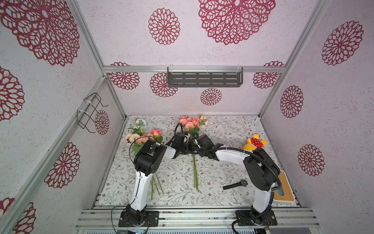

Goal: Wrap bouquets with tape
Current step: Tear off the tape using the Tape Cutter.

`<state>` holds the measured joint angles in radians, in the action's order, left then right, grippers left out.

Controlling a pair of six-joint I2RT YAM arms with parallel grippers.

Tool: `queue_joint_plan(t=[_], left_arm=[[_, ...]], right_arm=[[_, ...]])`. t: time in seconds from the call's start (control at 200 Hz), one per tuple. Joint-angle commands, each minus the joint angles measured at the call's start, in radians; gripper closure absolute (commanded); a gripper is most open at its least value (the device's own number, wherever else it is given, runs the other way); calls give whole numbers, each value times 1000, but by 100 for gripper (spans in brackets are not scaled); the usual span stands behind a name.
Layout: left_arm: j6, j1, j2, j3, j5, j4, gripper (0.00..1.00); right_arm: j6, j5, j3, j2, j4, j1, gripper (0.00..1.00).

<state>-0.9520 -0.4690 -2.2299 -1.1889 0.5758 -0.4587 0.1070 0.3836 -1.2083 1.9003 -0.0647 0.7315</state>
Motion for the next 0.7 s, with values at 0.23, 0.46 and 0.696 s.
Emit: queue_joint_plan(t=[0.23,0.46,0.696], left_arm=[[21,19,-26,-3,-7,-39,100],[-2,26,-30,13,-6,-75,100],[-14,46,-14,46,-64,-50,100]], right_arm=[[33,138,35,57,-20,22,39],[44,141,70,33,-2,20,39],[-2,-4,-47,27,-73,-28,39]])
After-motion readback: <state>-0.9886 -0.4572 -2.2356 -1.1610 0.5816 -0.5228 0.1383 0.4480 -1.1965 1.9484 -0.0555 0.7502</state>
